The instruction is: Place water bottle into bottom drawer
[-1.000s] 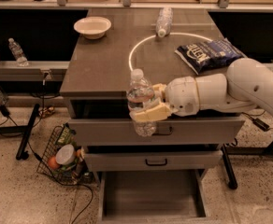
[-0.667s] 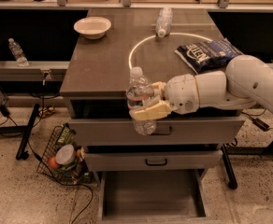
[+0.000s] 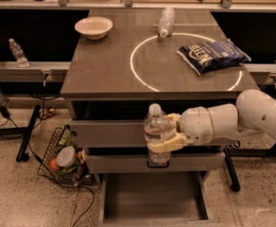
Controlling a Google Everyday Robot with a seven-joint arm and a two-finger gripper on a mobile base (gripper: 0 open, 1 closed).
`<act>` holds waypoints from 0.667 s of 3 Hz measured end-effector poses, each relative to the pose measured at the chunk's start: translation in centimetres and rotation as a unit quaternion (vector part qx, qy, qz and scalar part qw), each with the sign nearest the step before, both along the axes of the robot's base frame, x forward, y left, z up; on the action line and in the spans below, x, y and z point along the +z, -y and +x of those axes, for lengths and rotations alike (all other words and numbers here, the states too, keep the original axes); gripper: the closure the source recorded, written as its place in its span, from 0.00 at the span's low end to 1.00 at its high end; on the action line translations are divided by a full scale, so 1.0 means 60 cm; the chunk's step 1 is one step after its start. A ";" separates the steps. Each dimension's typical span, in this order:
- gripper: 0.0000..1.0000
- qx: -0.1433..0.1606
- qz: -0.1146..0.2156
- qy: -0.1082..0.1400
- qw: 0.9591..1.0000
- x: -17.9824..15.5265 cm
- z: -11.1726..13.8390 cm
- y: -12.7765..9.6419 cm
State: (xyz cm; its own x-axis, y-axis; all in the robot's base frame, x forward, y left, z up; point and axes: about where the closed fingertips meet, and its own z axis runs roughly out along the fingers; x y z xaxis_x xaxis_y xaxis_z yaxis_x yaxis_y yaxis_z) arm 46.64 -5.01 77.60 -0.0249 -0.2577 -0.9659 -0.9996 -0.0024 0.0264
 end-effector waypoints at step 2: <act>1.00 -0.027 0.032 0.000 0.999 -0.179 -0.020 0.081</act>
Offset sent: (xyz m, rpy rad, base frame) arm -0.0132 -0.0803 -0.1649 0.1112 0.0207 -0.1239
